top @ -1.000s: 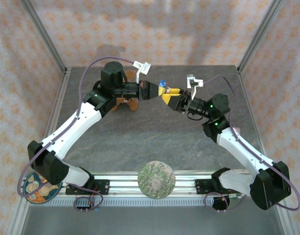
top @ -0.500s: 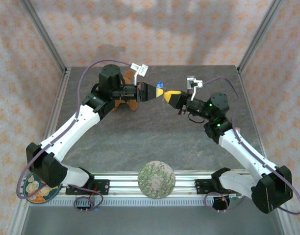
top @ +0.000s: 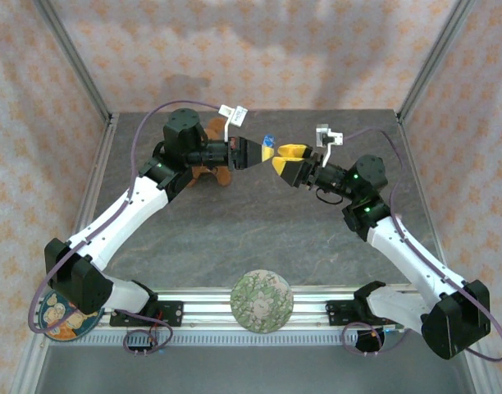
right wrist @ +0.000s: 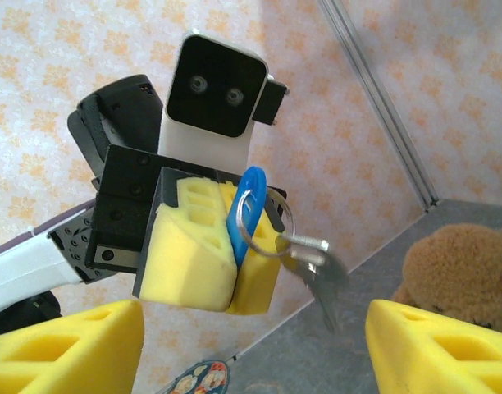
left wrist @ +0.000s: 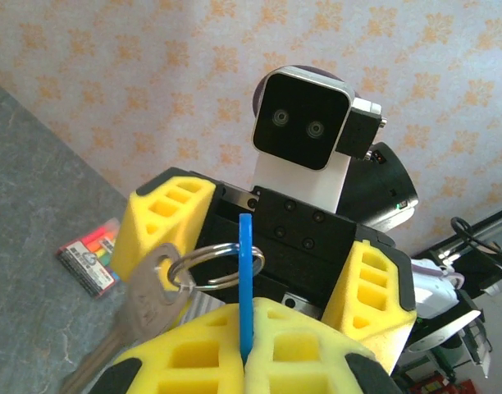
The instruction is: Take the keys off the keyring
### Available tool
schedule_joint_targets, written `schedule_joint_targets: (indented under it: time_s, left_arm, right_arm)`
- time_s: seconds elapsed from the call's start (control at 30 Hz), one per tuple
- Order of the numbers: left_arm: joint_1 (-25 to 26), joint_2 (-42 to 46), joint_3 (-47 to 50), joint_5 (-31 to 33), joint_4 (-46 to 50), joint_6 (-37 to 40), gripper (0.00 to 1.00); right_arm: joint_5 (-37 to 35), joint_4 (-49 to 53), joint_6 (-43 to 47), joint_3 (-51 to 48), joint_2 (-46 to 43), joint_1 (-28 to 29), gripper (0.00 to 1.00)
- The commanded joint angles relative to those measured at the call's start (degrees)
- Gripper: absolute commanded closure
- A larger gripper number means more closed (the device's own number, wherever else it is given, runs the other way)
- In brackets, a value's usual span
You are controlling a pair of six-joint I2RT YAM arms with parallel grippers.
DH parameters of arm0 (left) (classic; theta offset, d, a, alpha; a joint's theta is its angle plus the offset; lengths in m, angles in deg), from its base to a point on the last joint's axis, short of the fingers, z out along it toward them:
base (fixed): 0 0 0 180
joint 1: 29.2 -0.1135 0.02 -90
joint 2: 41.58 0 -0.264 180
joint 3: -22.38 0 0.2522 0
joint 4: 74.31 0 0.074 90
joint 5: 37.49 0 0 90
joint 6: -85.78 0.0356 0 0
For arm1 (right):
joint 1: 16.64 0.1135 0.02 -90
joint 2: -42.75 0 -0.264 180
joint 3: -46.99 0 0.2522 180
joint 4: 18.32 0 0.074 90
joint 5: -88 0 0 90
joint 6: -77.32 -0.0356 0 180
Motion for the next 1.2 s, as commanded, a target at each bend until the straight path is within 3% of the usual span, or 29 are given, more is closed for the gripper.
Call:
schedule_joint_targets:
  time_s: [0.0,0.2,0.37,0.63,0.93,1.0,1.07,1.17]
  left_arm:
    - [-0.5,0.8,0.2,-2.5,-4.9,-2.4,1.0]
    - [0.2,0.5,0.2,-3.2,-6.7,-4.1,1.0]
    - [0.6,0.2,0.2,-3.2,-7.6,-4.8,1.0]
    - [0.6,-0.3,0.4,-3.6,-12.0,-7.8,1.0]
    - [0.6,-0.3,0.7,-3.9,-13.2,-8.8,1.0]
    - [0.6,-0.4,0.9,-4.1,-13.8,-9.4,1.0]
    - [0.6,-0.6,1.2,-4.2,-15.2,-10.4,1.0]
    - [0.8,-0.9,1.4,-4.5,-16.3,-11.5,1.0]
  right_arm:
    - [2.1,-6.0,-1.3,1.8,0.4,0.1,0.25]
    - [2.8,-9.2,-2.9,3.6,2.8,0.1,0.2]
    - [5.9,-15.1,-6.3,4.5,4.7,0.3,0.24]
    - [9.1,-15.6,-6.3,5.7,5.5,1.4,0.3]
    - [9.1,-15.7,-5.7,5.7,5.5,1.8,0.51]
    - [7.6,-15.1,-5.1,5.7,5.5,1.7,0.46]
    - [5.8,-14.8,-4.9,6.1,6.0,1.8,0.28]
    - [4.9,-15.3,-5.1,6.8,6.3,1.8,0.23]
